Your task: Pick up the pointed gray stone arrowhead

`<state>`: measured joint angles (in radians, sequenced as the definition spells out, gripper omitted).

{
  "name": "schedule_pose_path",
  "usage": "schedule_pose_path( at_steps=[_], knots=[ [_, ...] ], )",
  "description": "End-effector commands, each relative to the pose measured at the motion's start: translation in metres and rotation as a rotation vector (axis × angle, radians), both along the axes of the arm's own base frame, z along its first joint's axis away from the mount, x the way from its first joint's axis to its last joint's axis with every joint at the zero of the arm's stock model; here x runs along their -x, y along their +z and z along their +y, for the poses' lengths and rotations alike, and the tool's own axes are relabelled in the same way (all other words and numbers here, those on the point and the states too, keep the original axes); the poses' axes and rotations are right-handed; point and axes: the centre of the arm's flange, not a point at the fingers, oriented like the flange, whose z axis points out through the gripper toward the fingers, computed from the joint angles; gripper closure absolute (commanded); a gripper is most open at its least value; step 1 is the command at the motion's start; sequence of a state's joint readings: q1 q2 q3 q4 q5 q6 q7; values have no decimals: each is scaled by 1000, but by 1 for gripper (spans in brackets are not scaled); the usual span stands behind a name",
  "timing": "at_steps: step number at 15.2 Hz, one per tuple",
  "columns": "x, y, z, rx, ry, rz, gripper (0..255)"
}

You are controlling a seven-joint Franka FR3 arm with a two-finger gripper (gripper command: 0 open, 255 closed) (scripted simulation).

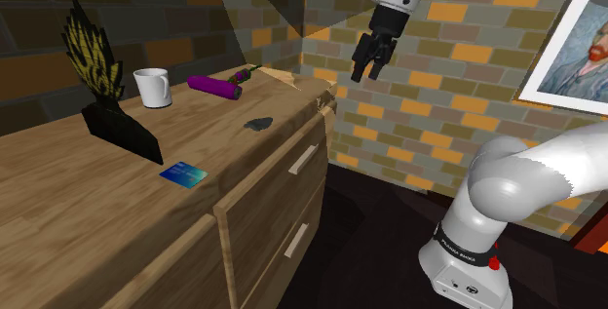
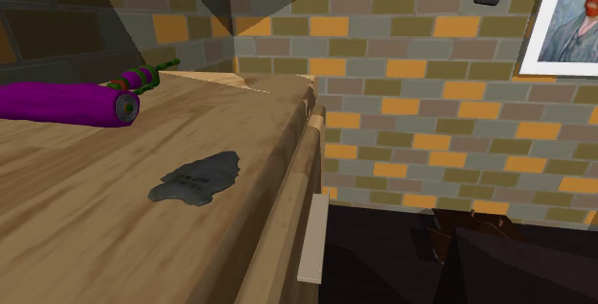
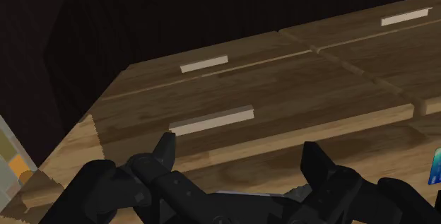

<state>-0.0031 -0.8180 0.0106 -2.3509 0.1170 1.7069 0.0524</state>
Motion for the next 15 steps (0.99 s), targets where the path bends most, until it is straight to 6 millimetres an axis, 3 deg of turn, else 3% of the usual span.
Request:
schedule_pose_path(
  at_steps=[1, 8, 15],
  knots=[
    [0, 0, 0, 0, 0, 0, 0],
    [-56, -30, 75, -10, -291, 50, 0],
    [-129, -63, 131, -20, -582, 100, 0]
  ],
)
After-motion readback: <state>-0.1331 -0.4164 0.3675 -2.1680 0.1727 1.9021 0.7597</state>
